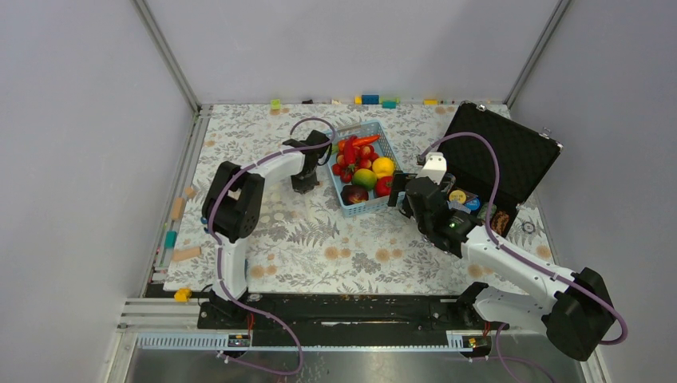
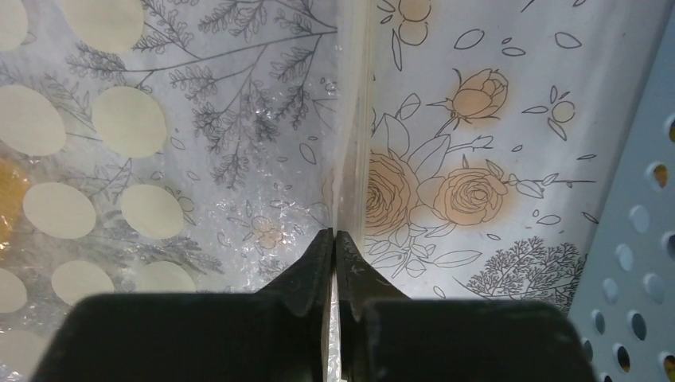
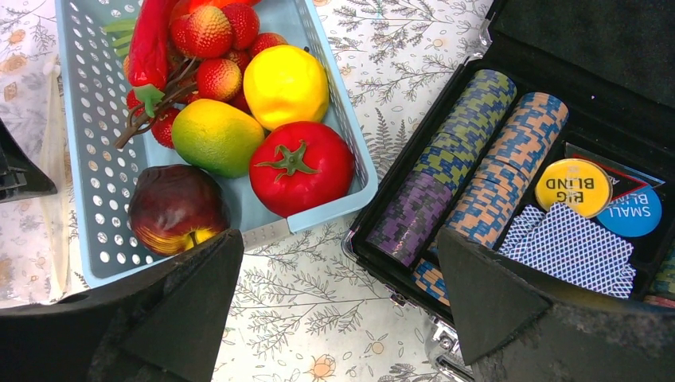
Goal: Place the food in the zip-top bag and seal the zipper
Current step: Pick up the zipper food storage bag at the center of the board.
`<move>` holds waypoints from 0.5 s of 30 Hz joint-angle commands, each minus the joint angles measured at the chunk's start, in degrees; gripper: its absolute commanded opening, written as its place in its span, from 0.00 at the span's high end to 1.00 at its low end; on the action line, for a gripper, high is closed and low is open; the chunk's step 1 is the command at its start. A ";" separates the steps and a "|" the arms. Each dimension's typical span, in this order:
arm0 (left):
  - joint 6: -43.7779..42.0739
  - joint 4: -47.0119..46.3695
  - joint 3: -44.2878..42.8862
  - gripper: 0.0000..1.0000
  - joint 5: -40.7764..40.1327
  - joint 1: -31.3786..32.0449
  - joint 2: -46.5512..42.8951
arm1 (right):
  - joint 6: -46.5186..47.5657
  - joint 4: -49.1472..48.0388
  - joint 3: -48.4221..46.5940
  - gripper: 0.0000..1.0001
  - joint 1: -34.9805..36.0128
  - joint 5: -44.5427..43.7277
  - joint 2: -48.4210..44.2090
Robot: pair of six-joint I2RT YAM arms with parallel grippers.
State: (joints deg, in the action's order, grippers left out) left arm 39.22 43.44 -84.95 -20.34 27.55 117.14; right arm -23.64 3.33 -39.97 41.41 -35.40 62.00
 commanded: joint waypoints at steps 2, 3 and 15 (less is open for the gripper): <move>0.15 -0.37 -2.04 1.00 0.29 0.31 -0.75 | -0.92 -0.94 -0.18 0.00 -0.44 -2.98 -0.21; 0.08 -0.34 -1.92 1.00 0.56 0.27 -1.11 | -0.97 -0.72 -0.23 0.00 -0.42 -2.98 -0.21; -1.39 -4.48 11.93 1.00 6.97 1.75 -24.43 | -0.93 -2.63 -0.70 0.00 -0.37 9.06 -0.23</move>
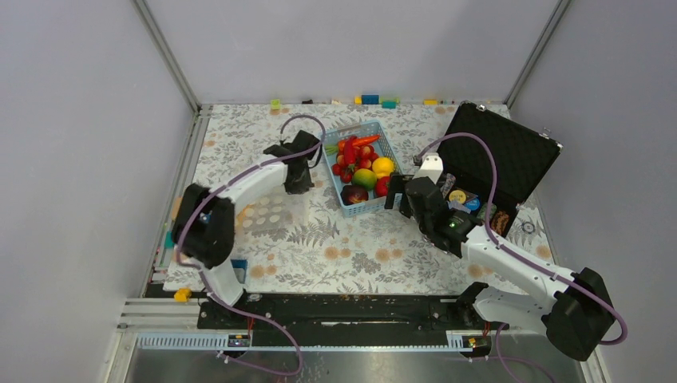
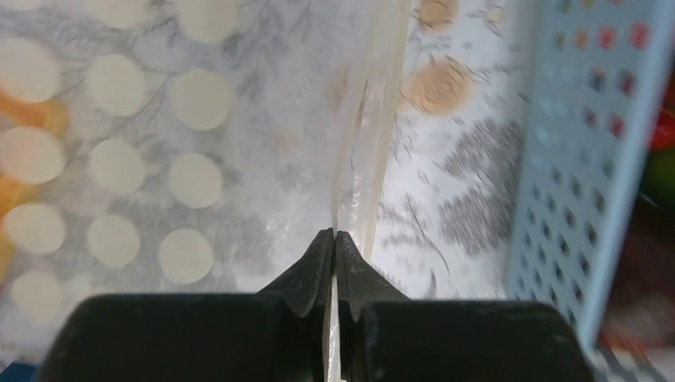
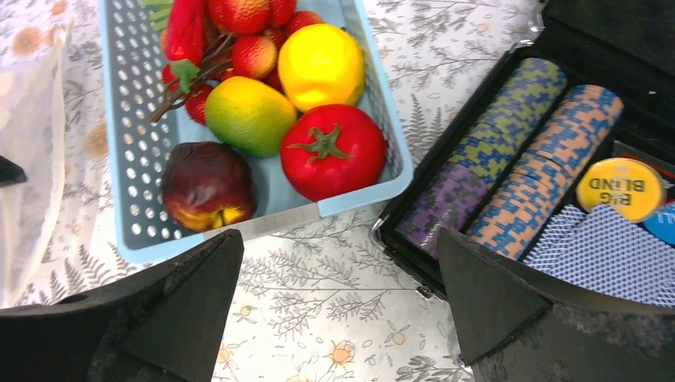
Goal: Place the food in the zip-top bag and seal the zipper
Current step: Pick up the zipper food storage bag at the center of the board, then open the zipper of the food storage bag at the center of the board.
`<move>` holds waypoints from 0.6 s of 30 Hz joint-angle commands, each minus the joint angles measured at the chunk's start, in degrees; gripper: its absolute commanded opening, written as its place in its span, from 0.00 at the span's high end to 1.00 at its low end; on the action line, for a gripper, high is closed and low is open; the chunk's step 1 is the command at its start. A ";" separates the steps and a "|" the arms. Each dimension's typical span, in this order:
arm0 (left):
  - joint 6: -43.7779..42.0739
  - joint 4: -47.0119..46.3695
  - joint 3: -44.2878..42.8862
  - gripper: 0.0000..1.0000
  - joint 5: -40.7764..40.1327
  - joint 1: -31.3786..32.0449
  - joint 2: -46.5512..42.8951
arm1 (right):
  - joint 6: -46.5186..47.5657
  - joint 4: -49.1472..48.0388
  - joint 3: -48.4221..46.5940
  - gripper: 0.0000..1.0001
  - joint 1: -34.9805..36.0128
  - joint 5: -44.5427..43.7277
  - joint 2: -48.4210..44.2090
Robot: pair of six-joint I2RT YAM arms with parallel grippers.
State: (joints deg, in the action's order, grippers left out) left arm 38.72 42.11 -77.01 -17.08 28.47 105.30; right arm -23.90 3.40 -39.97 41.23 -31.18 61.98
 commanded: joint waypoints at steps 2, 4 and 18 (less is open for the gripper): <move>-0.88 -3.70 6.91 1.00 5.08 1.39 -17.63 | -0.51 -2.78 -1.05 0.00 -0.25 7.65 0.28; -0.81 -3.90 9.18 1.00 6.74 2.11 -21.98 | -0.65 -3.79 -1.78 0.00 -0.19 11.05 0.63; 0.97 -3.94 13.50 1.00 9.95 6.53 -35.85 | -8.84 -10.10 -14.01 0.00 2.16 32.61 11.60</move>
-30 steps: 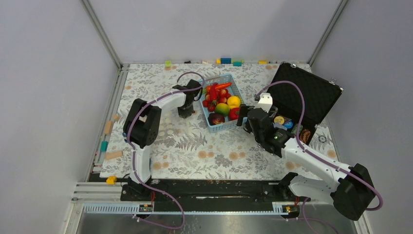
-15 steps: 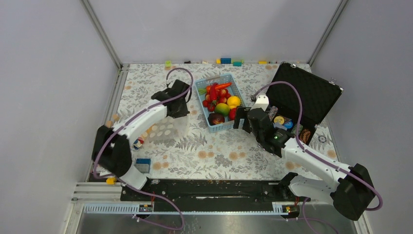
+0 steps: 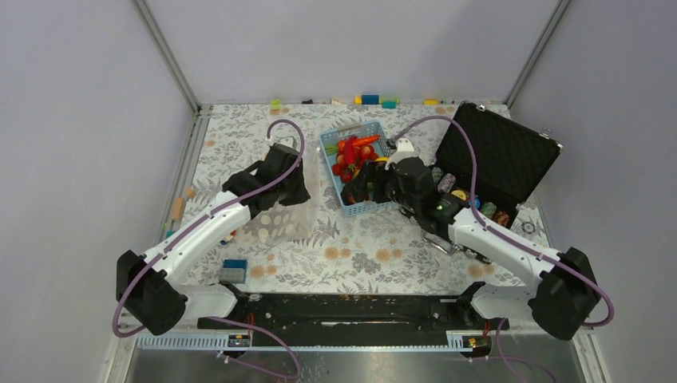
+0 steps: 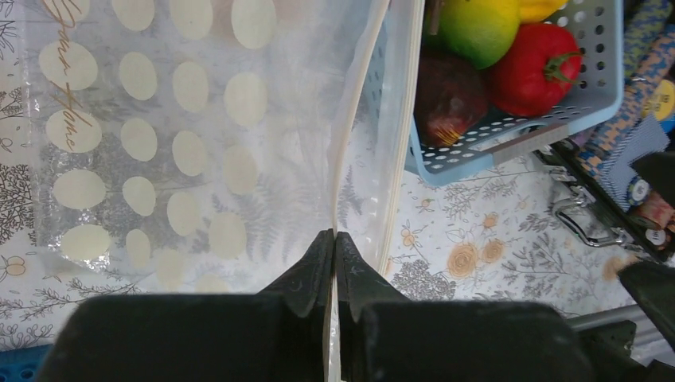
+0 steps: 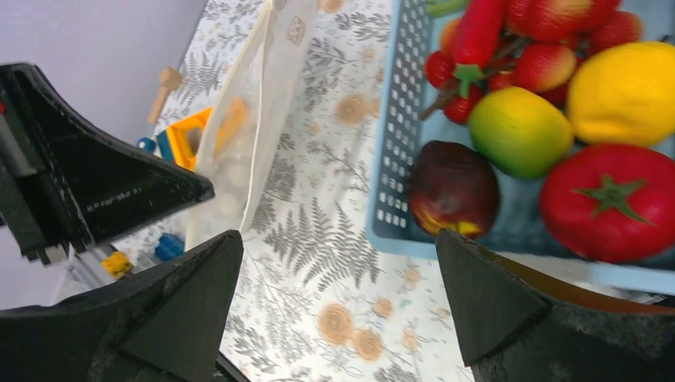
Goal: Place the food in the zip-top bag and seal the zipper
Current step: Open the zipper of the food storage bag at the center of the board.
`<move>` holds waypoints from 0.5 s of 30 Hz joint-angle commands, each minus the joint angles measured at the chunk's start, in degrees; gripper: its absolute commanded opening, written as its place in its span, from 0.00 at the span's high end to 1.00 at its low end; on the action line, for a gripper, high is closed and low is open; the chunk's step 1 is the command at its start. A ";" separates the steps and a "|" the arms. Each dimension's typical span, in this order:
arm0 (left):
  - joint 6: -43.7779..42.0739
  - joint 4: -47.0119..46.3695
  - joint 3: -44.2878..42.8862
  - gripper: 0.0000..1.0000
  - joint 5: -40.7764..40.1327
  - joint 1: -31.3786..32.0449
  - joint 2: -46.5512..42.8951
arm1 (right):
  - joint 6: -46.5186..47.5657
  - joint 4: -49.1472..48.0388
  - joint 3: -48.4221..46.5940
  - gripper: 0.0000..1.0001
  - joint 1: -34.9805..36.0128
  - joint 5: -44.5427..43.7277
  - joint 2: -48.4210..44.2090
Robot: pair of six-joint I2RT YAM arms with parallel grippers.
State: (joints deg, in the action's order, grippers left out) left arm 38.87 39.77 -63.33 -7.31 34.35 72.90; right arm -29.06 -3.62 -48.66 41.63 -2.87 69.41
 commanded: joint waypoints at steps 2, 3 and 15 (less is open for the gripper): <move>0.94 -1.61 -0.22 1.00 0.45 0.74 -4.01 | -4.25 -0.47 -8.78 0.00 2.83 3.18 7.50; 0.94 -1.62 -0.18 1.00 0.54 0.80 -4.25 | -4.87 0.01 -10.11 0.01 3.12 2.12 9.03; 0.94 -1.56 1.29 1.00 0.52 1.07 -5.77 | -7.30 -0.30 -19.25 0.03 7.40 0.78 19.35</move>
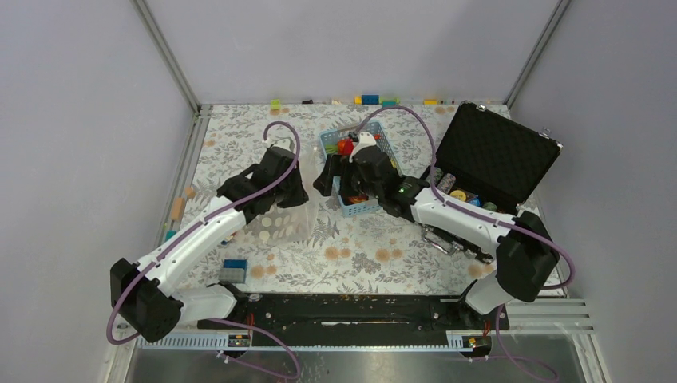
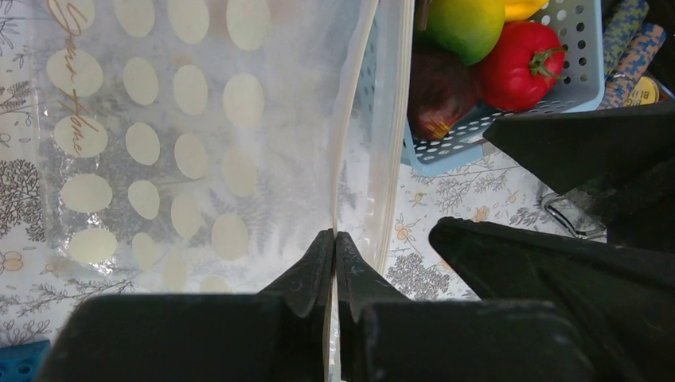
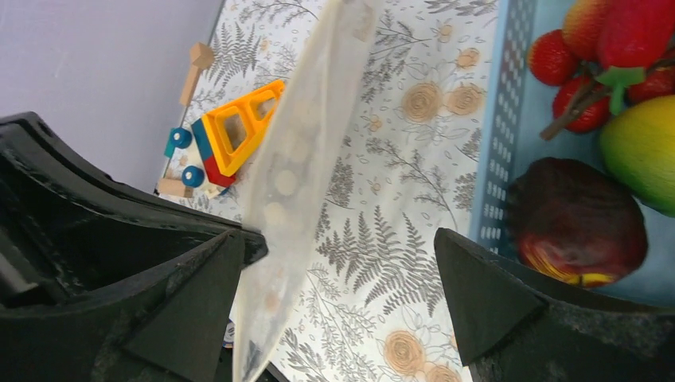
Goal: Place the food in the zip-top bag and seal the zipper
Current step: Open the zipper of the food storage bag at the center of the board.
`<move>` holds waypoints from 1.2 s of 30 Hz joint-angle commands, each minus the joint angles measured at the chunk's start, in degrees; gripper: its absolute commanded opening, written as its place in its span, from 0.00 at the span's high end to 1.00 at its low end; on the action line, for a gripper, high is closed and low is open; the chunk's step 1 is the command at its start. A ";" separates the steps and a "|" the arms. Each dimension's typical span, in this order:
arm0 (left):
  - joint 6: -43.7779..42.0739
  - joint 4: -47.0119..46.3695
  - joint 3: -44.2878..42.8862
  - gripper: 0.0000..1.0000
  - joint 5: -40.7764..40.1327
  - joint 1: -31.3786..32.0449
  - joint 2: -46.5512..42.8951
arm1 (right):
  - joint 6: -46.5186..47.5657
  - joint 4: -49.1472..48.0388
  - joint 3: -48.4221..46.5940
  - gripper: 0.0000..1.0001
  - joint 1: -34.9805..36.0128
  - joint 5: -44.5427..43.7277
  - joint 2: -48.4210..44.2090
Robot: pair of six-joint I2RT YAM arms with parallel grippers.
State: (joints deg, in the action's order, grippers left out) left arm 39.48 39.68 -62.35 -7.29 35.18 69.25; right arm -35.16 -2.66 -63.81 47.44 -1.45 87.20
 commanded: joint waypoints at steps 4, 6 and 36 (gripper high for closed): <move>0.25 -1.47 0.36 1.00 0.94 0.23 -2.86 | -1.59 2.06 -7.72 0.08 2.06 -0.56 6.00; 0.24 -1.45 0.55 1.00 0.69 0.20 -3.45 | -1.98 4.85 -8.85 0.10 2.13 -0.64 7.55; 14.44 25.54 -3.77 1.00 -39.69 0.24 -9.47 | 13.71 15.86 -1.25 0.95 1.02 -7.23 0.14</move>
State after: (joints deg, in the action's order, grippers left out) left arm 50.02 59.64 -63.72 -36.34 35.73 61.47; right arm -27.00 9.61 -67.18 49.36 -5.10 91.29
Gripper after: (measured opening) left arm 0.010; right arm 0.056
